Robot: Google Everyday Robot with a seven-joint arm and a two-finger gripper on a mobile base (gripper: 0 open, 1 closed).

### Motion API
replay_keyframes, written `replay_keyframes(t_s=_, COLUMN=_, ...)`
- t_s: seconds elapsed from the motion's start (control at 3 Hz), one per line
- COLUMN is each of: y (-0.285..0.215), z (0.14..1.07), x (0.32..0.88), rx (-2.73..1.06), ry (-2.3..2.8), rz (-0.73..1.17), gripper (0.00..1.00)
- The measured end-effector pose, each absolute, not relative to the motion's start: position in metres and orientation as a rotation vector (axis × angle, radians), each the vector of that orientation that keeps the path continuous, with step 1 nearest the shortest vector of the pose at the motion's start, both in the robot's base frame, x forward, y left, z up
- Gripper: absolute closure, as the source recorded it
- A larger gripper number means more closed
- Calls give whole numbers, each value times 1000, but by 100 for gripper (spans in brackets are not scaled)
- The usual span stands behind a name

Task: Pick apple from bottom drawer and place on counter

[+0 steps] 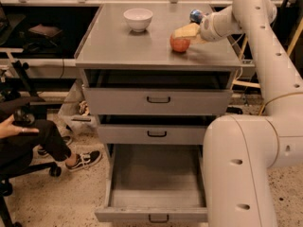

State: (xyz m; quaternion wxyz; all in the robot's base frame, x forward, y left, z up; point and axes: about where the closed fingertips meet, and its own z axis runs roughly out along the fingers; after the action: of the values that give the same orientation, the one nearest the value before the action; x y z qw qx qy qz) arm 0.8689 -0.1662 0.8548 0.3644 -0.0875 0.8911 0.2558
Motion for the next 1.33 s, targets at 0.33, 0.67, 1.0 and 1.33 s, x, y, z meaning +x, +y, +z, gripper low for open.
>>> replay_keyframes(t_s=0.33, y=-166, z=857, x=869, rx=-227, ry=2288, rz=657, gripper=81)
replay_keyframes(t_s=0.67, y=-166, z=857, x=870, rx=-227, ry=2288, rz=657, gripper=58)
replay_keyframes(t_s=1.0, y=-166, z=857, x=870, rx=-227, ry=2288, rz=657, gripper=35)
replay_keyframes(t_s=1.33, y=-166, z=857, x=870, rx=-227, ry=2288, rz=658, gripper=12)
